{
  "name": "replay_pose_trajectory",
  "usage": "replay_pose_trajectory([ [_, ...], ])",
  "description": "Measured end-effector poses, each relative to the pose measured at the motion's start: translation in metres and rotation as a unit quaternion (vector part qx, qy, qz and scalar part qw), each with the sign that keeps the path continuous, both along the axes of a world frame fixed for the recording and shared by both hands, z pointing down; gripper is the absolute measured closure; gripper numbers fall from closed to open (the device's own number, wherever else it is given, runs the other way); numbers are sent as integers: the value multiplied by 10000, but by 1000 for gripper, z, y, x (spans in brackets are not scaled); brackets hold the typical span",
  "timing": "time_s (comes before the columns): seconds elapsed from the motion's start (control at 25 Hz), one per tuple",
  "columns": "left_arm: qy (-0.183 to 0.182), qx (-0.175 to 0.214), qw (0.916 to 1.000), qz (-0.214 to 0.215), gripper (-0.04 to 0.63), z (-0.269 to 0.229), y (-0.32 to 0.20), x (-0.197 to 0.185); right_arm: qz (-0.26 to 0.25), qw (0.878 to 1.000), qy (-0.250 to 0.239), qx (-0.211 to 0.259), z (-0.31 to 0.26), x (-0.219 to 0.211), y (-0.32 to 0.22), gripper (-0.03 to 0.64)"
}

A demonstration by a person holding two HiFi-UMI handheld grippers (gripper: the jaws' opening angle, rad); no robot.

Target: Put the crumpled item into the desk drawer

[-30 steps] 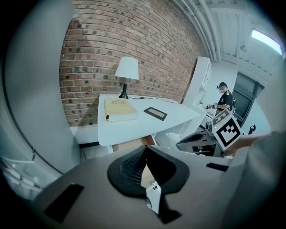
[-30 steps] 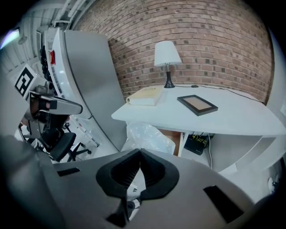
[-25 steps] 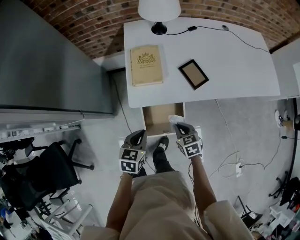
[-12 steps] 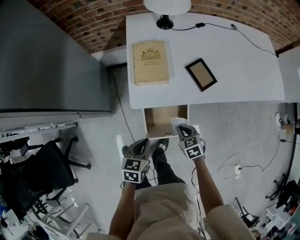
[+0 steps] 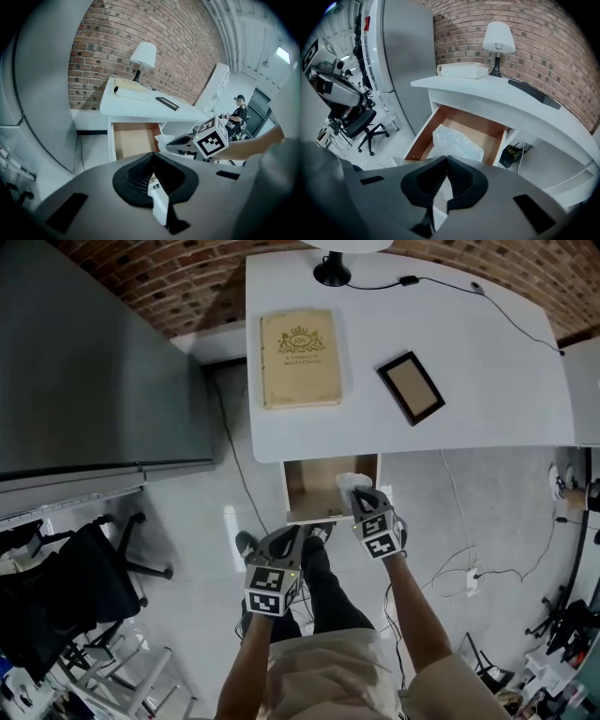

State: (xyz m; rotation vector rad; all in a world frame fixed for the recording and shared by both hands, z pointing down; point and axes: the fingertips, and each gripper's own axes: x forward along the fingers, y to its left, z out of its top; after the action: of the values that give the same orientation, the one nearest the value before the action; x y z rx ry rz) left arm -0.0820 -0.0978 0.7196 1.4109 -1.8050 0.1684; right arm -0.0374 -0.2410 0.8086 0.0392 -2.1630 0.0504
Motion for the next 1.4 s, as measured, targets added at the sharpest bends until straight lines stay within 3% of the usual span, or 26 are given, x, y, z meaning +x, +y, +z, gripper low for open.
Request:
replay_pose_trajectory([
  [0.52, 80, -163, 9998, 32, 580, 52, -14, 4, -419, 9985, 291, -180, 90, -22, -3, 591],
  [0.84, 108, -312, 9995, -7, 580, 68, -21, 2, -1442, 9849, 933, -226, 138, -19, 13, 591],
  [1.12, 100, -322, 9994, -71, 580, 65, -17, 4, -1665, 9800, 1068, -218, 150, -25, 18, 589],
  [1.4, 248, -409, 9988, -105, 580, 76, -4, 13, -1458, 9832, 1044, -340, 155, -26, 21, 552],
])
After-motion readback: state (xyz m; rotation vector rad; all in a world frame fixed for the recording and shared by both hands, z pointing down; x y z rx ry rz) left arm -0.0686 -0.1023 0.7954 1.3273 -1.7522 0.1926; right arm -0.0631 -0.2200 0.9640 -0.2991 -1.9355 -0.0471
